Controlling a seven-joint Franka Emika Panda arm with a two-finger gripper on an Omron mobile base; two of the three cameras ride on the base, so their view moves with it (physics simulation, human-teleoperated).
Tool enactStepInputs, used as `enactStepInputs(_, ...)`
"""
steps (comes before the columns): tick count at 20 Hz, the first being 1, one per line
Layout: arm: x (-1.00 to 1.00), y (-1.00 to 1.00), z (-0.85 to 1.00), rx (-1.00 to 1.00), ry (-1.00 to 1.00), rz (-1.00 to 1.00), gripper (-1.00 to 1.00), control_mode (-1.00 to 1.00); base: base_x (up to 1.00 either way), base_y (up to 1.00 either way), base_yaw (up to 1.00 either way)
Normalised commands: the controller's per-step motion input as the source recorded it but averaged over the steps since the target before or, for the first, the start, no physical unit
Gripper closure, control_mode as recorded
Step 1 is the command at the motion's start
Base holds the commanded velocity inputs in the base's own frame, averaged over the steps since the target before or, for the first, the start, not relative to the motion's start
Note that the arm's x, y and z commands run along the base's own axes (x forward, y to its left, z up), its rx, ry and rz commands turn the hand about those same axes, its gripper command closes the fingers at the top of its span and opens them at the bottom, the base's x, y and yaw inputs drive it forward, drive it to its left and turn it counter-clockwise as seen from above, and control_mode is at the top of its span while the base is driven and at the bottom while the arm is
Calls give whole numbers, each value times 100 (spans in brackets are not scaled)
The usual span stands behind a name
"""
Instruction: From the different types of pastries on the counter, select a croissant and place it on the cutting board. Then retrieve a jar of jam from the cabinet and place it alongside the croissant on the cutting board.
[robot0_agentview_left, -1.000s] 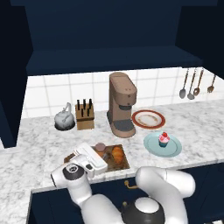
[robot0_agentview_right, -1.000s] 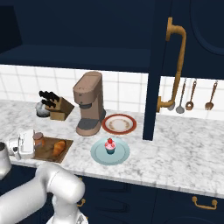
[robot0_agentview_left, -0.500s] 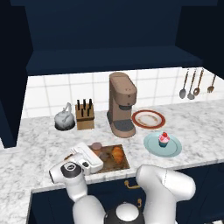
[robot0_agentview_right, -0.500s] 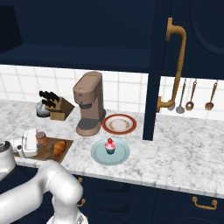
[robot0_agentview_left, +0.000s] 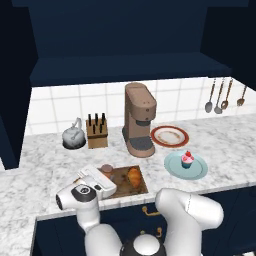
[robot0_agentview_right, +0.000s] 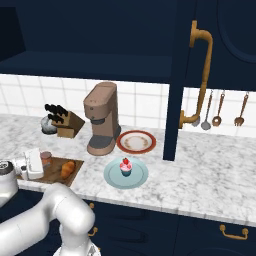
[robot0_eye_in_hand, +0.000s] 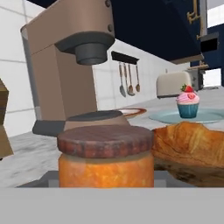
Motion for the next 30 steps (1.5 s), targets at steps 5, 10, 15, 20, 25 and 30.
enactStepInputs(5,1,0,-32,0,0,0,-100,-100,0,0,0)
enactStepInputs(10,-40,4,5,0,0,0,-100,-100,0,0,0)
enactStepInputs(15,-98,21,56,0,0,-1,-100,-100,0,0,0)
enactStepInputs(20,-98,24,64,0,0,-1,-100,-100,0,0,0)
enactStepInputs(25,-100,51,91,0,0,0,-100,-100,0,0,0)
enactStepInputs(30,-87,62,59,0,0,0,-100,-100,0,0,0)
